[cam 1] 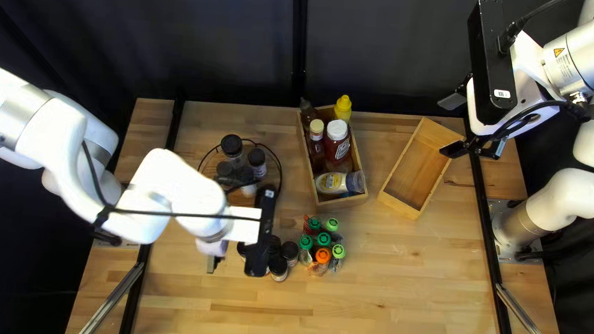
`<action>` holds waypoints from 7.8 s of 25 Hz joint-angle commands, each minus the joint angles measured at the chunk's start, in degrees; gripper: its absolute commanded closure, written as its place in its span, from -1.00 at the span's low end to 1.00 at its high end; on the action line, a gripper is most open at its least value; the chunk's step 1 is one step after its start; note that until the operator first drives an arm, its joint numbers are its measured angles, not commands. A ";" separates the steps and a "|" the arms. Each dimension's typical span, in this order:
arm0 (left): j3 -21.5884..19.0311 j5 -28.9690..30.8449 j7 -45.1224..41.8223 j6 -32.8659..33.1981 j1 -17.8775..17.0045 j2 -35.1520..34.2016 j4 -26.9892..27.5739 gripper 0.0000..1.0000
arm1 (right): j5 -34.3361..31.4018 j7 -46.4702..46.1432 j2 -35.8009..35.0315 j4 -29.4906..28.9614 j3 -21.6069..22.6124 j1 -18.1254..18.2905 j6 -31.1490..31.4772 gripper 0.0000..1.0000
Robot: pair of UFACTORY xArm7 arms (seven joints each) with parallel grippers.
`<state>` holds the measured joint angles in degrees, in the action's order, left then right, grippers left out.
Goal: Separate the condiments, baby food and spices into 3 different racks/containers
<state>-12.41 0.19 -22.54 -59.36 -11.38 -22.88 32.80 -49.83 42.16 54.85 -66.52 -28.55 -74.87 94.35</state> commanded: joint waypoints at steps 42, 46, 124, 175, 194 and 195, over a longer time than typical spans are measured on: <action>-2.62 4.80 -15.29 7.28 3.49 0.28 -3.30 0.91 | 0.00 0.00 0.00 0.00 0.00 0.00 0.00 -1.00; -1.46 4.56 -14.22 -0.09 3.73 -5.39 -3.35 0.94 | 0.00 0.00 0.00 0.00 0.00 0.00 0.00 -1.00; 18.02 0.33 45.50 17.21 -3.91 12.84 2.99 -1.00 | 0.00 0.00 0.00 0.00 0.00 0.00 0.00 -1.00; 16.20 18.58 16.29 4.05 6.80 6.57 6.19 1.00 | 0.00 0.00 0.00 0.00 0.00 0.00 0.00 -1.00; 16.82 19.72 13.59 6.74 8.05 10.43 4.95 -0.20 | 0.00 0.00 0.00 0.00 0.00 0.00 0.00 -1.00; 16.88 19.56 13.77 6.86 8.04 10.57 4.94 -0.23 | 0.00 0.00 0.00 0.00 0.00 0.00 0.00 -1.00</action>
<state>4.27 20.21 -9.23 -52.94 -3.27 -12.84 37.79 -49.83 42.16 54.85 -66.52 -28.54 -74.87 94.35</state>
